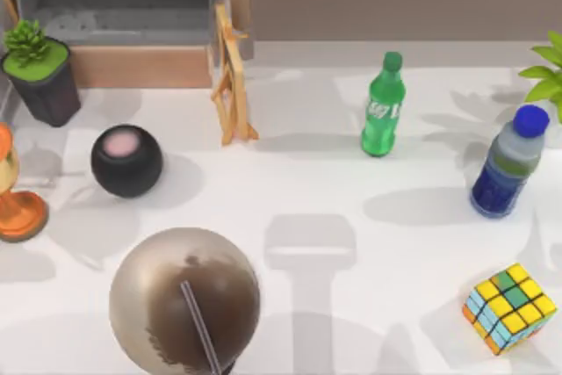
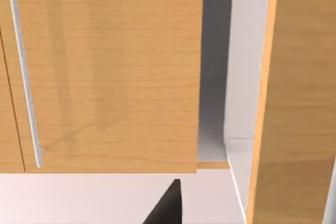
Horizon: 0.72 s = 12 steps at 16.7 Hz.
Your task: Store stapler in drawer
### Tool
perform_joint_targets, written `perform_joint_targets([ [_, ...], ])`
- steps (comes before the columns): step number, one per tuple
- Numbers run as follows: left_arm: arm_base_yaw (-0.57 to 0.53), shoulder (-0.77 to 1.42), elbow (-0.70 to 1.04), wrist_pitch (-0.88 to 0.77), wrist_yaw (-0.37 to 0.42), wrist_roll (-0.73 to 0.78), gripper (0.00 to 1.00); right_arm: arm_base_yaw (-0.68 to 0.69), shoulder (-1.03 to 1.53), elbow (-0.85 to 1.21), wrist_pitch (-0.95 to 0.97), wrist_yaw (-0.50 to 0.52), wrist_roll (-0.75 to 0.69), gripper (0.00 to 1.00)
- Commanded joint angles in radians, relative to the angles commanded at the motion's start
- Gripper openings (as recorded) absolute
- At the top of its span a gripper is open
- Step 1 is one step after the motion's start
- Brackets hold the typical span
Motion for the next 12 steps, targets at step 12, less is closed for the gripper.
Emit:
perform_joint_targets([
  [12, 0.000, 0.000, 0.000, 0.000, 0.000, 0.000, 0.00, 0.000, 0.000, 0.000, 0.000, 0.000, 0.000, 1.00],
])
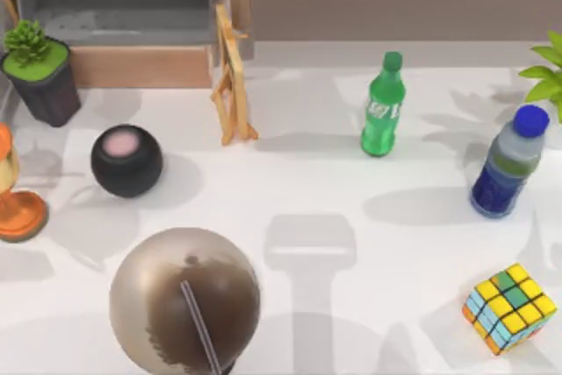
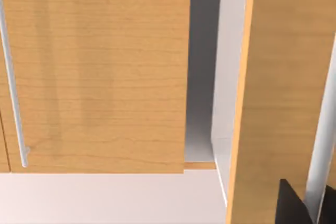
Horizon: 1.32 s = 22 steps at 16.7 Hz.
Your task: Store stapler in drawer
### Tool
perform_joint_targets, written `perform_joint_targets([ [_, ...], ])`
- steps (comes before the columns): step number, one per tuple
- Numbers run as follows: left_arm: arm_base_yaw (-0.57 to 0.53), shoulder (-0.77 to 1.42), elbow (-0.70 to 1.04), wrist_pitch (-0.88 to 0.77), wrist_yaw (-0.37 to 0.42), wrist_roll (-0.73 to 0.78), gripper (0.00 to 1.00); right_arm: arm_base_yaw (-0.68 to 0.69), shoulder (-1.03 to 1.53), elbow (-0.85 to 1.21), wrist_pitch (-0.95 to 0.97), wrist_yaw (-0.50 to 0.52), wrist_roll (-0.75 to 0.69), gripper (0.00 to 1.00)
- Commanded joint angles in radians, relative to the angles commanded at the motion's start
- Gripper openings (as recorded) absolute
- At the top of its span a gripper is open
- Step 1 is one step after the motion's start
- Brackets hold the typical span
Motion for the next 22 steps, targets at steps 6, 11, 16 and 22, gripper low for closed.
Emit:
perform_joint_targets([
  [6, -0.021, 0.029, 0.039, -0.033, -0.022, -0.005, 0.00, 0.000, 0.000, 0.000, 0.000, 0.000, 0.000, 1.00],
  [11, -0.105, 0.090, 0.197, -0.117, -0.106, -0.009, 0.00, 0.000, 0.000, 0.000, 0.000, 0.000, 0.000, 1.00],
  [16, -0.112, 0.101, 0.213, -0.135, -0.119, -0.010, 0.00, 0.000, 0.000, 0.000, 0.000, 0.000, 0.000, 1.00],
  [22, -0.166, 0.171, 0.378, -0.215, -0.174, -0.014, 0.00, 0.000, 0.000, 0.000, 0.000, 0.000, 0.000, 1.00],
])
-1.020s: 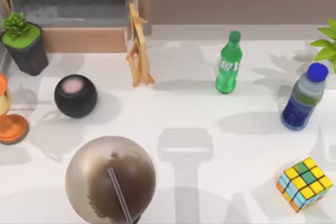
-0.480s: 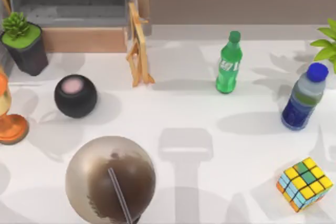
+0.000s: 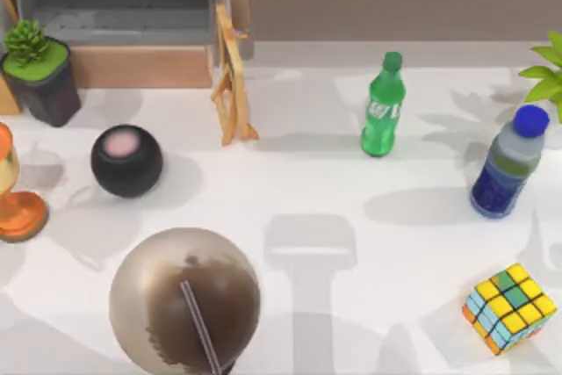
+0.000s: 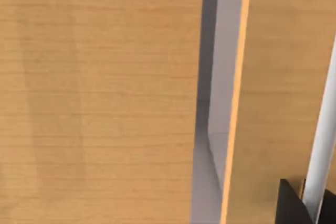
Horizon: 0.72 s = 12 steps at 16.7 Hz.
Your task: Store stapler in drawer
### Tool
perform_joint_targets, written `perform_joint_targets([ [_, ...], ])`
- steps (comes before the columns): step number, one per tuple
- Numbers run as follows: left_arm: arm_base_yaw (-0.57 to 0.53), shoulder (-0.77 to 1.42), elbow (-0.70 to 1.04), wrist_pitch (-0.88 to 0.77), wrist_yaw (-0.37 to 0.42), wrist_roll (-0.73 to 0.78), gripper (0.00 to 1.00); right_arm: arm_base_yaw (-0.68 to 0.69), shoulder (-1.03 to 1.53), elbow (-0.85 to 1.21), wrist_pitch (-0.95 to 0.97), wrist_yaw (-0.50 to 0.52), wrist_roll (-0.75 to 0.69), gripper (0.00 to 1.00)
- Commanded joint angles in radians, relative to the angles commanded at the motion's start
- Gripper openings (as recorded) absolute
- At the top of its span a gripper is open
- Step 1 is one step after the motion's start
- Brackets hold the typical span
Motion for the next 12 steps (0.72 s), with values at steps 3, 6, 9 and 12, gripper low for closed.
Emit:
perform_joint_targets([
  [3, -0.034, 0.038, 0.078, -0.051, -0.030, -0.001, 0.00, 0.000, 0.000, 0.000, 0.000, 0.000, 0.000, 1.00],
  [6, -0.037, 0.040, 0.083, -0.055, -0.033, -0.001, 0.00, 0.000, 0.000, 0.000, 0.000, 0.000, 0.000, 1.00],
  [9, -0.036, 0.050, 0.095, -0.067, -0.035, -0.001, 0.00, 0.000, 0.000, 0.000, 0.000, 0.000, 0.000, 1.00],
  [12, -0.055, 0.094, 0.196, -0.114, -0.060, -0.003, 0.00, 0.000, 0.000, 0.000, 0.000, 0.000, 0.000, 1.00],
])
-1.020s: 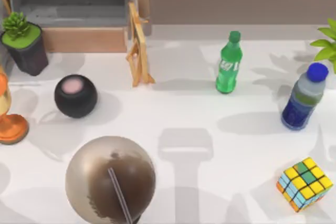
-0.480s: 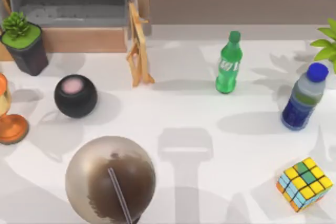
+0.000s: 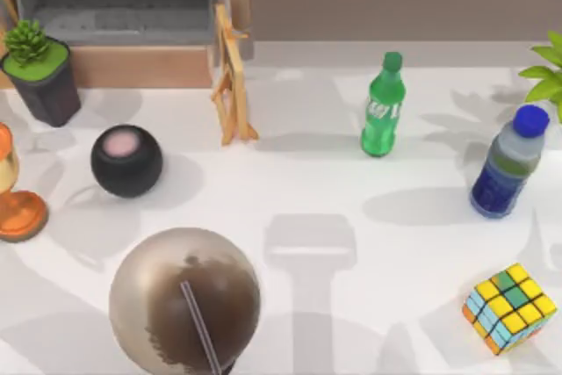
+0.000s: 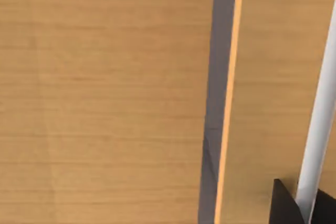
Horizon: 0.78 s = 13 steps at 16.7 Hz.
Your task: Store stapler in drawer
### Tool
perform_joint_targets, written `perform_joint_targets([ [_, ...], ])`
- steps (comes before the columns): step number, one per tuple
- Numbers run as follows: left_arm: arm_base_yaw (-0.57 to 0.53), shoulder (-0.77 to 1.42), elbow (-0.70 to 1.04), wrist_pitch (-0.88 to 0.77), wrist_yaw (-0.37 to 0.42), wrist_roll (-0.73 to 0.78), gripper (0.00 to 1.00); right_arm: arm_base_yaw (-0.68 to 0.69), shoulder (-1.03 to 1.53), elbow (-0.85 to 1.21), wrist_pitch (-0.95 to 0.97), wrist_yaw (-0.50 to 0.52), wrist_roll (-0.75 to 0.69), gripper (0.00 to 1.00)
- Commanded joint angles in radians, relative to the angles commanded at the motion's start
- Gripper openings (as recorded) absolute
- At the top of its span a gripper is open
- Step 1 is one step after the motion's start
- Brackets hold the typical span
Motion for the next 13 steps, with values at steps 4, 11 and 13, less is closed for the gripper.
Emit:
perform_joint_targets([
  [4, -0.037, 0.064, 0.148, -0.078, -0.033, -0.003, 0.00, 0.000, 0.000, 0.000, 0.000, 0.000, 0.000, 1.00],
  [11, -0.043, 0.074, 0.165, -0.091, -0.039, -0.002, 0.15, 0.000, 0.000, 0.000, 0.000, 0.000, 0.000, 1.00],
  [13, -0.043, 0.074, 0.165, -0.091, -0.039, -0.002, 0.30, 0.000, 0.000, 0.000, 0.000, 0.000, 0.000, 1.00],
])
